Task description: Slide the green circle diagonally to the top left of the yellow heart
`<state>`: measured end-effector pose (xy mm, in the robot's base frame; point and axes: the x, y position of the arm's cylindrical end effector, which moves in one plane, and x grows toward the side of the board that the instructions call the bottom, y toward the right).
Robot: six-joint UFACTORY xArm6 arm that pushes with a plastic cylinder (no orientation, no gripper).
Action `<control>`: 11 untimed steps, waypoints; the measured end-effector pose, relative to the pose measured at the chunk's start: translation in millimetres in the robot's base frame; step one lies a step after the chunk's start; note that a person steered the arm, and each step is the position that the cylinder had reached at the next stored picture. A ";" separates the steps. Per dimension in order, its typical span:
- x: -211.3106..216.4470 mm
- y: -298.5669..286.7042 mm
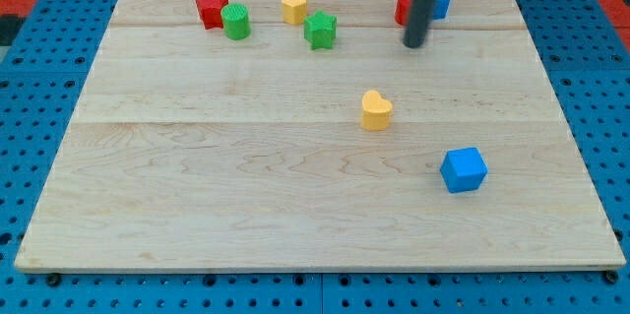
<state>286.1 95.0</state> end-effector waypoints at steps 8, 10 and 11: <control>1.1 -116.0; 19.7 -147.6; 0.8 -105.2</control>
